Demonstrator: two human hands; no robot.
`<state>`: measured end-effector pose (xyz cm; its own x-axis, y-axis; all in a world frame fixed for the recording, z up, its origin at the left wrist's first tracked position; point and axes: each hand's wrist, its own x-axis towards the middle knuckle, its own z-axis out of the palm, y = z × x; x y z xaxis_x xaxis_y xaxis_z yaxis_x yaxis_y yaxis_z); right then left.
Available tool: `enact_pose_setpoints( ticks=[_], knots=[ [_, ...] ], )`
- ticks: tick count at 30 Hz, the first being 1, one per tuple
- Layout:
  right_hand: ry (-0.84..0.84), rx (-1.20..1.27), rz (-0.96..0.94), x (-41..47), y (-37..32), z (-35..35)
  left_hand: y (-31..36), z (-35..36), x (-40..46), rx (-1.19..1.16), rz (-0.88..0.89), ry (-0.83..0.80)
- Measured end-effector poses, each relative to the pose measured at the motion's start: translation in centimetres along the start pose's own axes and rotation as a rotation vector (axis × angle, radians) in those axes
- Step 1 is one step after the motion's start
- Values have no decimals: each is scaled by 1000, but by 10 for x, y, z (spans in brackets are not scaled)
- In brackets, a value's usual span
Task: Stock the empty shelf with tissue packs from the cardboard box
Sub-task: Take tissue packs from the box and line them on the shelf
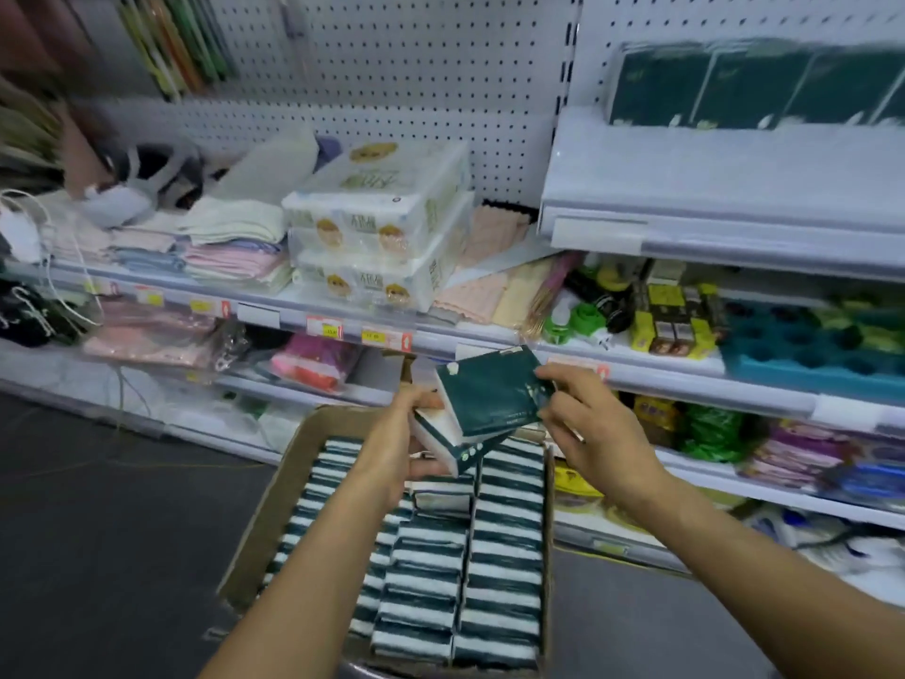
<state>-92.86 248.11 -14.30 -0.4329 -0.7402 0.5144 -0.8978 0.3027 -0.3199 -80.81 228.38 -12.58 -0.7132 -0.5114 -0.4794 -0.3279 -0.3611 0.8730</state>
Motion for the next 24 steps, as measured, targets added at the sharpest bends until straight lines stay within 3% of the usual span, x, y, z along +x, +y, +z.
enact_pose_setpoints(
  ticks=[3, 5, 9, 11, 19, 24],
  knots=[
    [31, -7, -27, -5, 5, -35, 22, 31, -13, 72, 84, -92],
    [13, 100, 77, -8, 8, -49, 32, 47, -17, 89, 166, -117],
    [134, 644, 755, -10, 10, -94, 51, 102, -30, 54, 288, -139],
    [141, 894, 963, -10, 18, -119, 57, 135, -36, 26, 370, -179],
    [467, 1155, 977, -11, 78, -212, 77, 263, -59, 141, 577, -194],
    [634, 1065, 941, -14, 137, -286, 95, 323, -58, 180, 620, -95]
  ],
)
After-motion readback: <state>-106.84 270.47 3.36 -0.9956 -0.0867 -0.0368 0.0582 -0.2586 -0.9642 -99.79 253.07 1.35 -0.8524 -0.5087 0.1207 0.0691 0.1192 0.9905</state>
